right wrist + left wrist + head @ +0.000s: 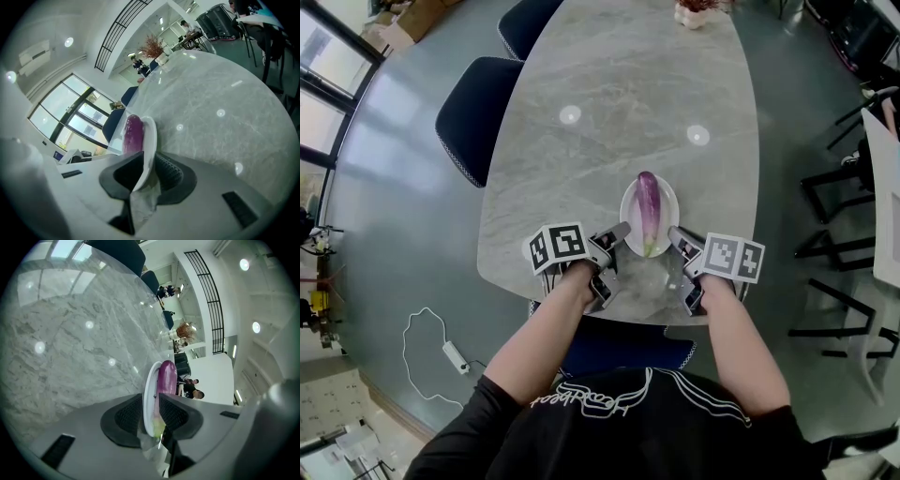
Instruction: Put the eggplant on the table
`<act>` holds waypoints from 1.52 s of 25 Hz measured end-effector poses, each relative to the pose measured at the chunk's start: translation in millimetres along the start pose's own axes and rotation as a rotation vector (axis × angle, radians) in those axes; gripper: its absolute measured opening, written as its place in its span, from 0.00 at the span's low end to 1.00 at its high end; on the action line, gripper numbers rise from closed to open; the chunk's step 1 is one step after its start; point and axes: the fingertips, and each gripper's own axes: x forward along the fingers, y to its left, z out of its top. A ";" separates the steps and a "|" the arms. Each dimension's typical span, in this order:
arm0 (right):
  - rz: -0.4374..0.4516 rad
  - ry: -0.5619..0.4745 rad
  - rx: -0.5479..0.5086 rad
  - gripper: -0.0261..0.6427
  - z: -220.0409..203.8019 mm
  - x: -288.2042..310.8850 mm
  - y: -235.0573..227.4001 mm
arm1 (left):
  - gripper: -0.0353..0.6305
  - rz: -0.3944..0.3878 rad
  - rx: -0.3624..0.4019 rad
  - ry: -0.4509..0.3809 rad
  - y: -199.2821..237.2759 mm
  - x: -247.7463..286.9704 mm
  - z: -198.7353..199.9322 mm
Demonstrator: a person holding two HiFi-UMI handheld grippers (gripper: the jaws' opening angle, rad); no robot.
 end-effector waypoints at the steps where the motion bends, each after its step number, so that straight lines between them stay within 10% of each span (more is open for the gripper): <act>1: -0.012 -0.001 -0.007 0.12 -0.2 -0.6 -1.8 | 0.19 0.002 0.002 0.002 0.5 -0.3 -0.3; 18: 0.052 -0.065 -0.032 0.18 2.6 -28.2 9.4 | 0.19 -0.014 0.098 0.005 -20.9 -26.8 -8.9; 24: 0.158 -0.069 -0.167 0.18 -8.6 -52.2 44.2 | 0.11 -0.061 0.284 0.014 -48.0 -50.8 -32.9; 38: 0.510 -0.159 -0.456 0.05 -32.4 -157.4 155.2 | 0.06 -0.177 0.974 -0.055 -169.2 -126.7 -112.6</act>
